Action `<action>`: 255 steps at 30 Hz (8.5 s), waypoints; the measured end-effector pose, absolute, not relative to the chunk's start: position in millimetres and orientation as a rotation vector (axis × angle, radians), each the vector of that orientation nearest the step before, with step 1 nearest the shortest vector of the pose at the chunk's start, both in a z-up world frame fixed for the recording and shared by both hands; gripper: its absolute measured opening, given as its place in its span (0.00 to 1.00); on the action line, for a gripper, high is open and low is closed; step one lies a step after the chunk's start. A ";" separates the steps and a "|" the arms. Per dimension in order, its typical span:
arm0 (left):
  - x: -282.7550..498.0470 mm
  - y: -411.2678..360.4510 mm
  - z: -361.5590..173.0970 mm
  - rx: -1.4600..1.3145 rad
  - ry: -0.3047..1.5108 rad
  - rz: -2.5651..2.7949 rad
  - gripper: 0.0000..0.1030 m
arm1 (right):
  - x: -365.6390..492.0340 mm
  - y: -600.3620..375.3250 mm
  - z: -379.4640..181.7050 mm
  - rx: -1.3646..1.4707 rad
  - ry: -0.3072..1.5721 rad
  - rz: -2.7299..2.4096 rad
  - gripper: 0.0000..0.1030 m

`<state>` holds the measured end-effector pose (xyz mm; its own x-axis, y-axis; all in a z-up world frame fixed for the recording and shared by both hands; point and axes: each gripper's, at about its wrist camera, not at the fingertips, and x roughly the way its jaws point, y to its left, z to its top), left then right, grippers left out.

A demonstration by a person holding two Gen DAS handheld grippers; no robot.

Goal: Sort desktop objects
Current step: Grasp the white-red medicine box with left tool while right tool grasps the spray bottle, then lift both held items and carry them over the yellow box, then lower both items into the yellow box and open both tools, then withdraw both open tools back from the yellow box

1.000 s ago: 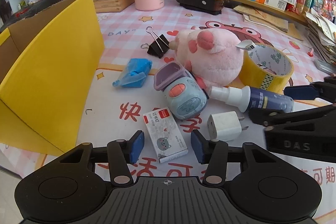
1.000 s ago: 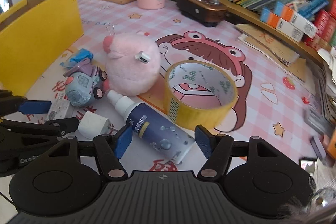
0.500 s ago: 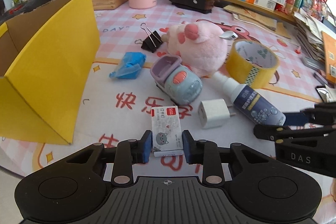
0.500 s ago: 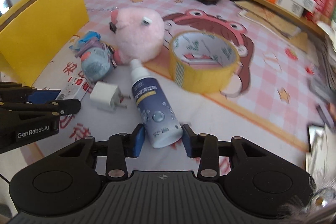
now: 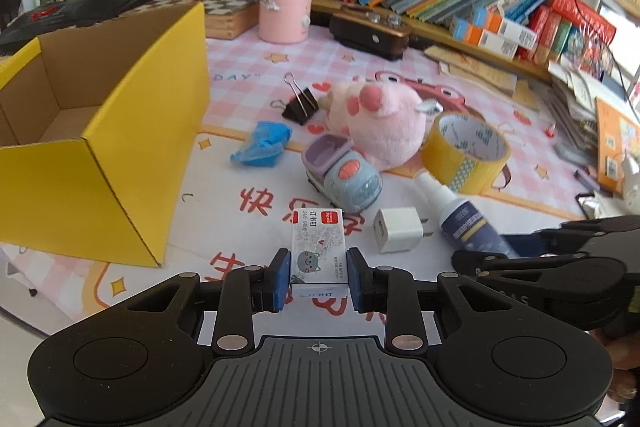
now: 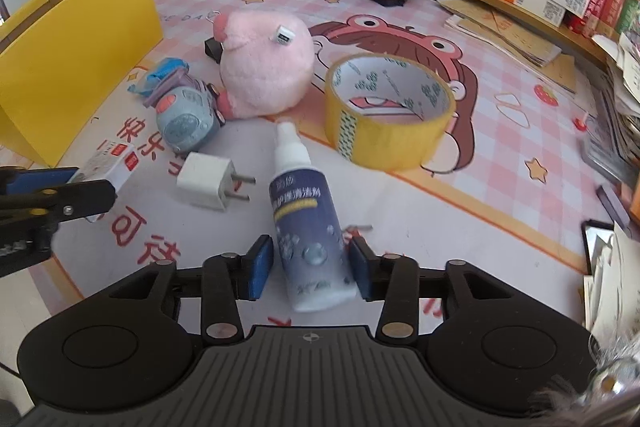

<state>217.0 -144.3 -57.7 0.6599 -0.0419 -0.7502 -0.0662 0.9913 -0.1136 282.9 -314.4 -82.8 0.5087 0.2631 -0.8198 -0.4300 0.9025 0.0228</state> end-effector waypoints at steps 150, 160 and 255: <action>203.3 107.8 34.8 -0.221 0.523 0.114 0.27 | 284.0 -31.0 36.7 -0.173 0.714 0.696 0.30; 251.5 100.1 -5.0 -0.124 0.676 0.135 0.27 | 330.5 4.2 -7.7 -0.442 0.825 0.761 0.30; 24.3 59.5 22.9 -0.040 0.525 0.036 0.86 | 37.7 -120.0 23.3 -0.057 0.513 0.264 0.47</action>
<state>24.3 59.5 22.9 0.8645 0.0239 -0.5020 -0.0444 0.9986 -0.0289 37.7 -120.0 23.3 0.8383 0.2357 -0.4916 -0.2641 0.9644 0.0121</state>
